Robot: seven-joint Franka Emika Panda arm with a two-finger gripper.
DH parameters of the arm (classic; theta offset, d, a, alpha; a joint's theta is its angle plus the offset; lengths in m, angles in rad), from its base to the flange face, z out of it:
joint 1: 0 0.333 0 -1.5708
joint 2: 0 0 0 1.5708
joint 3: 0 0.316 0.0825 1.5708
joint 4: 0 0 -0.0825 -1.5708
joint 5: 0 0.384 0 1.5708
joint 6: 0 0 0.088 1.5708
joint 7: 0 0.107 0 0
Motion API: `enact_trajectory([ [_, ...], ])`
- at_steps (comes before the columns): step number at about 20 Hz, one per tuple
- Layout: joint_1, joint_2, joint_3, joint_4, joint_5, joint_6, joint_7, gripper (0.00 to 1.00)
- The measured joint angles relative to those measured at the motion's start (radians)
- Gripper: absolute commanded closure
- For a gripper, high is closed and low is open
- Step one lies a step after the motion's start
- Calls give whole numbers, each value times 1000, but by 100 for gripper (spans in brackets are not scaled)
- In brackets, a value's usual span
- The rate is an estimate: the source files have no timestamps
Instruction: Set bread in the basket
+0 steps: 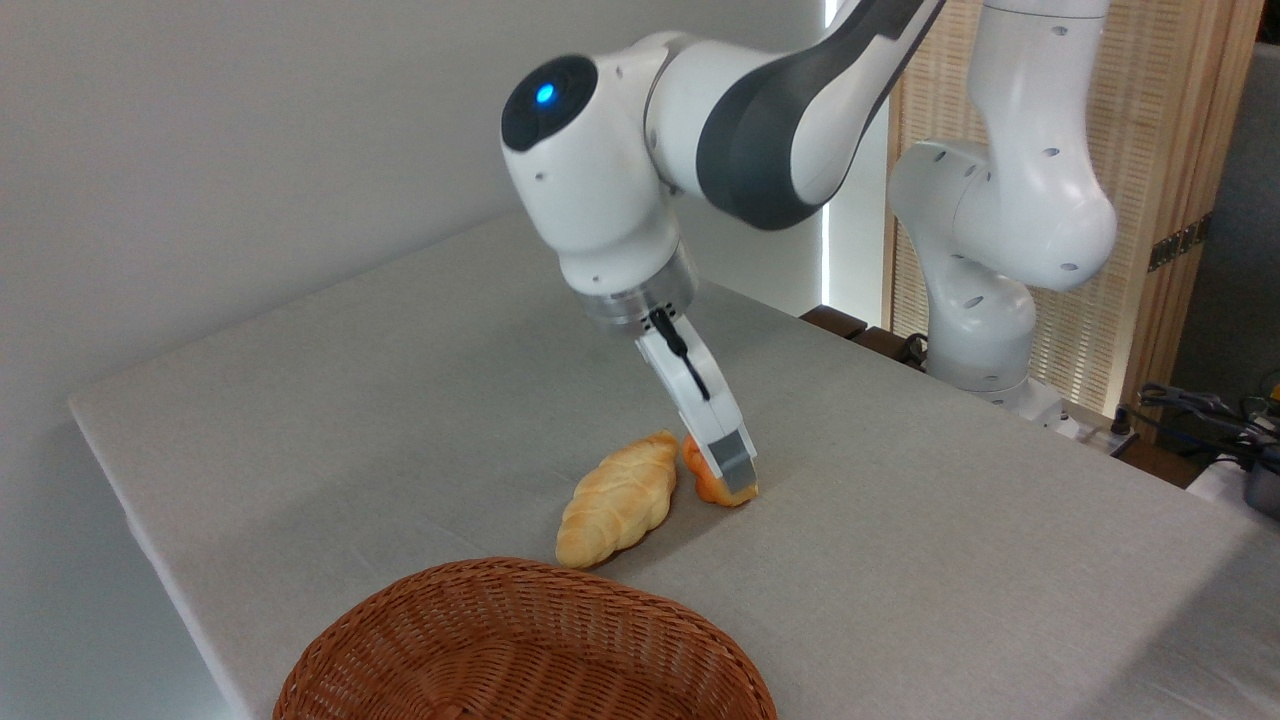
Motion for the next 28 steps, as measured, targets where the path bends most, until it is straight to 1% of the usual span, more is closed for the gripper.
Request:
enact_trajectory([
  [1, -1, 11, -2, 0, 0, 1, 0, 5],
  [2, -1, 19, -3, 0, 0, 1, 0, 17],
  [4, -2, 25, -4, 1, 0, 1, 0, 47],
  [5, -2, 25, -4, 2, 0, 1, 0, 53],
  [21, -2, 24, -4, 8, 0, 1, 0, 51],
  [24, -2, 24, -4, 11, 0, 1, 0, 48],
  [28, -2, 23, -4, 68, 0, 6, 0, 48],
])
